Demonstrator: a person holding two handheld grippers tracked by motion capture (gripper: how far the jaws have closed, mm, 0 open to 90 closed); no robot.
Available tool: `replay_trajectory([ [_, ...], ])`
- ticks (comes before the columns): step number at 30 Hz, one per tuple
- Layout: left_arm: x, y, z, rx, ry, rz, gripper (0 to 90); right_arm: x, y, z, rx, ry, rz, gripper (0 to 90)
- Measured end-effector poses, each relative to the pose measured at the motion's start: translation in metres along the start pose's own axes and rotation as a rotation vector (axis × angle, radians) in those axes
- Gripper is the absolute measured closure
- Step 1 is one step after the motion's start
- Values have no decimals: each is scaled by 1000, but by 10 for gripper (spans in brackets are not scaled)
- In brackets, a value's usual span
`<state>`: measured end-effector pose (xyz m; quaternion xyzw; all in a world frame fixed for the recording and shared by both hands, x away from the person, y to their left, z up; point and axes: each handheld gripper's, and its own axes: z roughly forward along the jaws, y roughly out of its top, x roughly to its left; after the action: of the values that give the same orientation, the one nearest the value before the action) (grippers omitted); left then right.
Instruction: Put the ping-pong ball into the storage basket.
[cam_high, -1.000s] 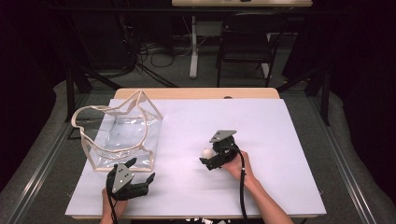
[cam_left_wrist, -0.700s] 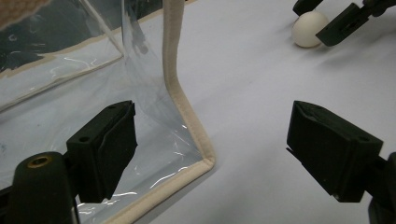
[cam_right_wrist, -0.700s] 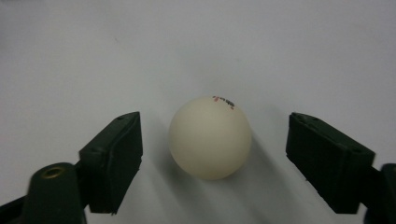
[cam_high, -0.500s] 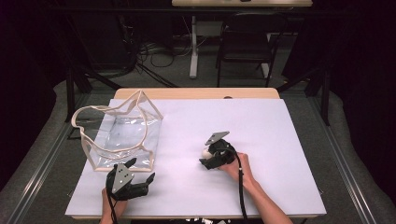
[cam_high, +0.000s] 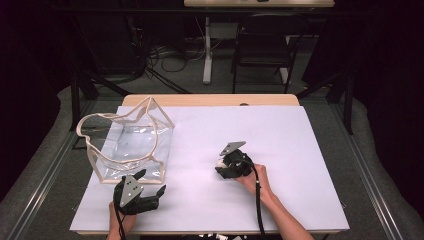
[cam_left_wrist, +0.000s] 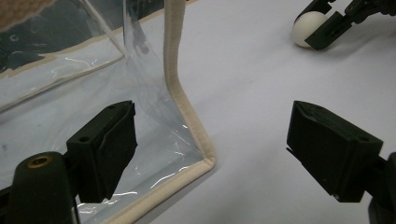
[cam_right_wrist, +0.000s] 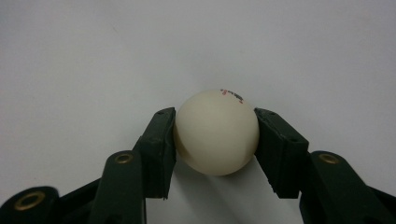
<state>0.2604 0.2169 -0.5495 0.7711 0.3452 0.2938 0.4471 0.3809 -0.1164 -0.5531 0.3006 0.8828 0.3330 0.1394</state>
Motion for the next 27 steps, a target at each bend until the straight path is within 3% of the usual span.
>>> replay_trajectory([
  [27,-1,0,0,0,-3,3,161,3,9,-18,-44,-18,-32,507],
])
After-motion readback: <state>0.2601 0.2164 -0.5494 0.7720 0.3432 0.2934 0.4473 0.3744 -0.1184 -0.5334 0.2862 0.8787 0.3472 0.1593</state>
